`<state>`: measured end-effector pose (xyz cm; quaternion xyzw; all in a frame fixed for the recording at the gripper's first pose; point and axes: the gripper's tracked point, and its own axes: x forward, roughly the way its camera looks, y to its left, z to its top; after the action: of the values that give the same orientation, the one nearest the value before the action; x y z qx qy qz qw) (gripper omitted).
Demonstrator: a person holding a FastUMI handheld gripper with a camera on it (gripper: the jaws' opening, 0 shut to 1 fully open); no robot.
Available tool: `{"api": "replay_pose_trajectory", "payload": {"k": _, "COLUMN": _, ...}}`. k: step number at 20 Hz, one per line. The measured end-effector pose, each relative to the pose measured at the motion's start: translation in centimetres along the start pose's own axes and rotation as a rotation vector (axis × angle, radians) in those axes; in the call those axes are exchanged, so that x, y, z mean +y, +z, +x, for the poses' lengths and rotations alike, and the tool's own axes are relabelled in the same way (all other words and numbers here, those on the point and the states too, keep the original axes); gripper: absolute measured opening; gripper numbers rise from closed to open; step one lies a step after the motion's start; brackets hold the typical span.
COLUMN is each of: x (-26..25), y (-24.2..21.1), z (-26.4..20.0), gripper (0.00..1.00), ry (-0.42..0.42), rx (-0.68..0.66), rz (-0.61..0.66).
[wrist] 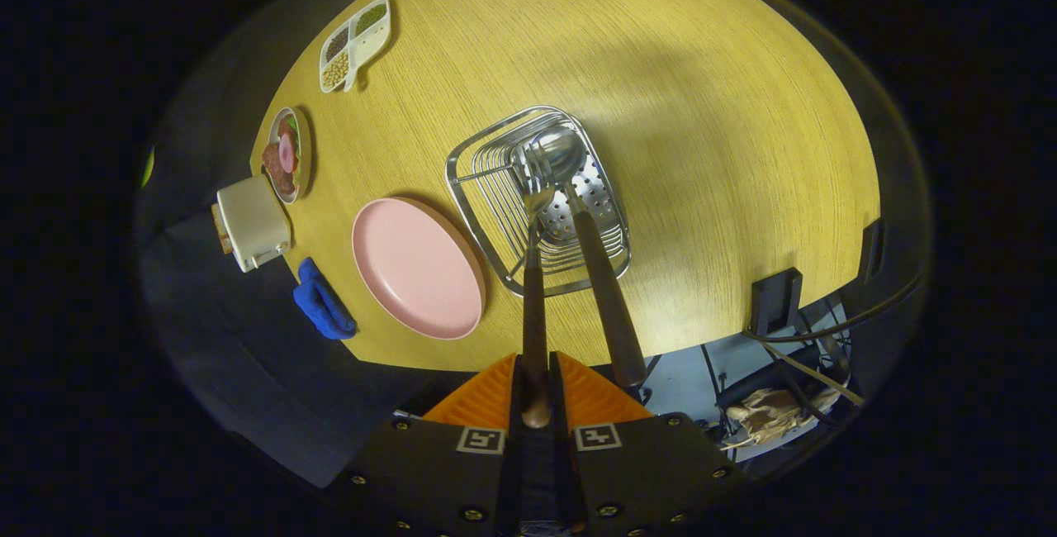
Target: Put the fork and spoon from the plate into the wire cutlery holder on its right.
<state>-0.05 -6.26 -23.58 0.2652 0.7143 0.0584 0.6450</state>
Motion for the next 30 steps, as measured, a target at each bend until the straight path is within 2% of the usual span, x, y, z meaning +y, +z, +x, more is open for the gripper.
{"api": "replay_pose_trajectory", "payload": {"k": 1, "x": 0.1, "y": 0.0, "z": 0.0, "gripper": 0.17, "ry": 0.003, "rx": -0.006, "rz": -0.001}}
{"api": "replay_pose_trajectory", "payload": {"k": 3, "x": 0.0, "y": -0.2, "z": -0.1, "gripper": 0.30, "ry": 0.001, "rx": -0.017, "rz": -0.004}}
{"api": "replay_pose_trajectory", "payload": {"k": 15, "x": 0.6, "y": -1.5, "z": -1.0, "gripper": 0.30, "ry": 0.031, "rx": -0.089, "rz": -0.018}}
{"api": "replay_pose_trajectory", "payload": {"k": 19, "x": 0.7, "y": -2.2, "z": -2.0, "gripper": 0.30, "ry": 0.031, "rx": -0.155, "rz": -0.054}}
{"api": "replay_pose_trajectory", "payload": {"k": 25, "x": 0.9, "y": -1.1, "z": -5.2, "gripper": 0.30, "ry": -0.024, "rx": -0.404, "rz": -0.149}}
{"api": "replay_pose_trajectory", "payload": {"k": 27, "x": 1.6, "y": -0.2, "z": -7.1, "gripper": 0.30, "ry": -0.029, "rx": -0.526, "rz": -0.186}}
{"api": "replay_pose_trajectory", "payload": {"k": 30, "x": 3.8, "y": 2.0, "z": -11.2, "gripper": 0.30, "ry": -0.011, "rx": -0.785, "rz": -0.259}}
